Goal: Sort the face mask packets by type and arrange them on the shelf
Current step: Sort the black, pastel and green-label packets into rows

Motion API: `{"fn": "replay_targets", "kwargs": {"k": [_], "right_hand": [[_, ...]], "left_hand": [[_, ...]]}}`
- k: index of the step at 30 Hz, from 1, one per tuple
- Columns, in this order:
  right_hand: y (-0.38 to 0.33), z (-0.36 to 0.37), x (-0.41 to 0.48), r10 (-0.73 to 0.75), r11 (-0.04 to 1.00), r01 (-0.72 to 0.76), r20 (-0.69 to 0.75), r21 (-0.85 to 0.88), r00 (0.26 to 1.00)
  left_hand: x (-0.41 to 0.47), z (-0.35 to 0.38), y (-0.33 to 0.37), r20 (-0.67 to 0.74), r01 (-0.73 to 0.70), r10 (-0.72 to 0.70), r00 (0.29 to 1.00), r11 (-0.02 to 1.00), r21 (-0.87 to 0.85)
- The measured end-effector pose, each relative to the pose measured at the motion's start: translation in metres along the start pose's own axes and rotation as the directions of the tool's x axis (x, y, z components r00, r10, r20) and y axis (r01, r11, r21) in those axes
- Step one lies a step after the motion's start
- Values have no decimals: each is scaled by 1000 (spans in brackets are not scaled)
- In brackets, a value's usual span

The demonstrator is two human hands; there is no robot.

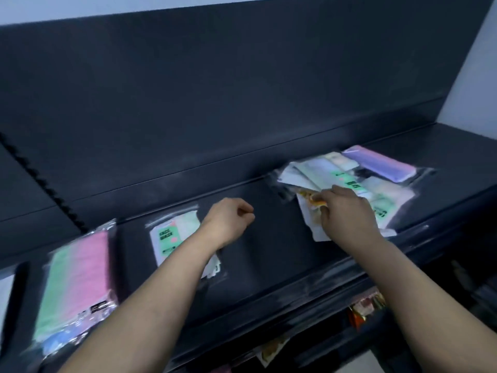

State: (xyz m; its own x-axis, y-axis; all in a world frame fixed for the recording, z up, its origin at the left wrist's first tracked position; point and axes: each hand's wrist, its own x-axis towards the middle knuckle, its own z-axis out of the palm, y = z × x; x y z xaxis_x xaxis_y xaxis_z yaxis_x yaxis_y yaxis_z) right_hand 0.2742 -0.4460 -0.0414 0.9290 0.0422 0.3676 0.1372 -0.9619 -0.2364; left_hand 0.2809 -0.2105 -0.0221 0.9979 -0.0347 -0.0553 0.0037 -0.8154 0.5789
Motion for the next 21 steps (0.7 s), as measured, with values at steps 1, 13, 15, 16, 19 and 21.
{"fn": "replay_targets", "kwargs": {"k": [1, 13, 15, 16, 19, 21], "right_hand": [[16, -3, 6, 25, 1000, -25, -10, -8, 1000], [107, 4, 8, -243, 964, 224, 134, 146, 961], [113, -1, 13, -274, 948, 238, 164, 211, 948], [116, -2, 14, -267, 944, 220, 180, 245, 947], [125, -1, 17, -159, 951, 115, 138, 286, 978], [127, 0, 19, -84, 968, 38, 178, 248, 981]], "left_hand": [[7, 10, 14, -2, -6, 6, 1000, 1000, -16], [75, 111, 130, -34, 206, -238, 971, 896, -393], [77, 118, 141, -73, 260, -327, 942, 852, -454], [77, 120, 146, -128, 285, -360, 924, 872, -398], [72, 120, 152, -228, 390, -444, 867, 888, -246], [69, 121, 151, -91, 400, -471, 878, 823, -403]]}}
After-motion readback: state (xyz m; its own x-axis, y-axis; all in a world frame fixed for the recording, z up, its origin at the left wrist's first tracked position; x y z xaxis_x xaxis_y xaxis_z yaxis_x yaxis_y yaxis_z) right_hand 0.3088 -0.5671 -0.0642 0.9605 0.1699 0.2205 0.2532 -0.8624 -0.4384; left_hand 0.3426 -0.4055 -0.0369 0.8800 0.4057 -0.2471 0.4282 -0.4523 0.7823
